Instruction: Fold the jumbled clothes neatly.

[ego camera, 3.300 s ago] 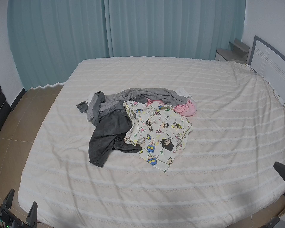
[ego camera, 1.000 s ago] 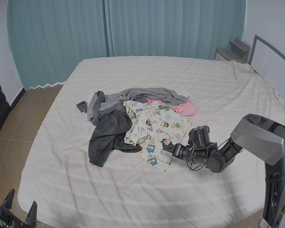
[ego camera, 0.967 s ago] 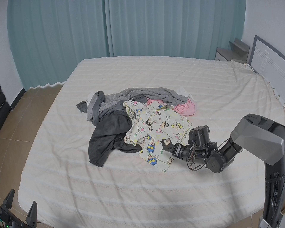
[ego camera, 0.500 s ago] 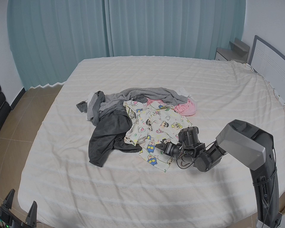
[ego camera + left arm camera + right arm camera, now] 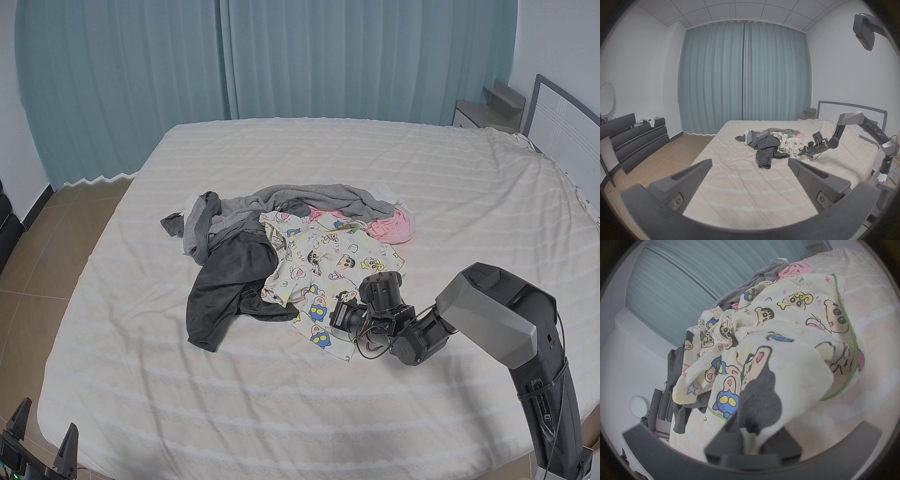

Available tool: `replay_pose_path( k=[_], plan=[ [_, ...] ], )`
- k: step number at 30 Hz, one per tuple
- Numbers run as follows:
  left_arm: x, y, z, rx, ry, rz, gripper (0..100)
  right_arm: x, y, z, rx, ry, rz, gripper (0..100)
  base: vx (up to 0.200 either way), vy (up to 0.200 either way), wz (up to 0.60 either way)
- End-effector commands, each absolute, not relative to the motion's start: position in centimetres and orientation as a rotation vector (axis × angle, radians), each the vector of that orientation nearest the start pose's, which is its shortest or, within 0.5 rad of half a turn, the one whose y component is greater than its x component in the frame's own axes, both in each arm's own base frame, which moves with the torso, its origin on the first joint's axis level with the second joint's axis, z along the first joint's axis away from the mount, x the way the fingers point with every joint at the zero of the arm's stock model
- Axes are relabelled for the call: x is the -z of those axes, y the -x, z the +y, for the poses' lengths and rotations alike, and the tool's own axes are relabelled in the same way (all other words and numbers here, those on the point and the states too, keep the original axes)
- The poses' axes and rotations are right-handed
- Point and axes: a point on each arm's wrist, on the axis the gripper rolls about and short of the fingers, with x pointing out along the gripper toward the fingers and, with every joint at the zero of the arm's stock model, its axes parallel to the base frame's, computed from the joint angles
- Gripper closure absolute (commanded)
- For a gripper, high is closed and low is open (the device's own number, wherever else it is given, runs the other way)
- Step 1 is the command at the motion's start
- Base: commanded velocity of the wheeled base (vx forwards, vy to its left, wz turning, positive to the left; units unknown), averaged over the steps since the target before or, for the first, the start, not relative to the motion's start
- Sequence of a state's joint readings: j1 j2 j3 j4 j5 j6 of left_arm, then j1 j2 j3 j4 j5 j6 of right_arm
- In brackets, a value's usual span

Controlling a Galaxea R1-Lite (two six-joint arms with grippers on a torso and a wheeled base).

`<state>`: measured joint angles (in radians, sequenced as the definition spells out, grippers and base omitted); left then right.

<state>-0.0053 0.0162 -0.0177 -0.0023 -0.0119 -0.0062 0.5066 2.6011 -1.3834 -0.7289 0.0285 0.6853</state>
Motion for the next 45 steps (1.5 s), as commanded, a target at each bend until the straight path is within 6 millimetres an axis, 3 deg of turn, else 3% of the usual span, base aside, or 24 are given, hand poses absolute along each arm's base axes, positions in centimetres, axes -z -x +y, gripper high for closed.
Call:
replay_pose_path(
  k=[1, 11, 15, 19, 21, 24, 27, 30, 33, 39, 45],
  plan=[
    [-7.6, 2.3, 0.0, 0.017, -0.002, 0.000, 0, 1.3, -41.1, 22.9, -0.360, -0.567, 0.579, 100, 0.000, 0.000, 0.00],
    [-7.6, 2.3, 0.0, 0.017, -0.003, -0.002, 0, -4.4, -36.6, 21.4, -0.452, -0.637, 0.431, 100, 0.000, 0.000, 0.00],
    [-7.6, 2.3, 0.0, 0.028, -0.008, 0.000, 0, -8.3, -33.7, 20.8, -0.529, -0.666, 0.354, 100, 0.000, 0.000, 0.00],
    [-7.7, 2.3, -0.1, 0.049, -0.046, -0.009, 0, -13.4, -30.5, 20.3, -0.602, -0.693, 0.258, 100, 0.000, 0.000, 0.00],
    [-9.9, 2.8, -0.1, 0.063, -0.052, -0.110, 0, -16.1, -28.8, 20.0, -0.646, -0.707, 0.211, 100, 0.000, 0.000, 0.00],
    [-16.2, 3.7, -0.1, 0.107, 0.036, -0.225, 0, -18.7, -26.8, 19.7, -0.704, -0.720, 0.169, 100, 0.000, 0.000, 0.00],
    [-18.8, 2.5, -0.3, 0.211, 0.039, -0.175, 0, -21.3, -24.9, 19.6, -0.753, -0.730, 0.132, 100, 0.000, 0.000, 0.00],
    [-19.5, 0.9, -0.7, 0.353, 0.001, -0.100, 0, -23.5, -23.0, 19.5, -0.815, -0.734, 0.121, 100, 0.000, 0.000, 0.00],
    [-19.3, -0.8, -0.9, 0.445, -0.031, -0.010, 0, -25.0, -22.0, 19.3, -0.863, -0.732, 0.112, 100, 0.000, 0.000, 0.00],
    [-18.0, -6.3, -1.9, 0.650, -0.095, 0.254, 0, -29.1, -20.0, 19.1, -0.949, -0.743, 0.068, 100, 0.000, 0.000, 0.00],
    [-16.0, -9.7, -3.9, 0.790, -0.126, 0.467, 0, -31.3, -18.6, 18.9, -1.045, -0.733, 0.051, 100, 0.000, 0.000, 0.00]
  ],
)
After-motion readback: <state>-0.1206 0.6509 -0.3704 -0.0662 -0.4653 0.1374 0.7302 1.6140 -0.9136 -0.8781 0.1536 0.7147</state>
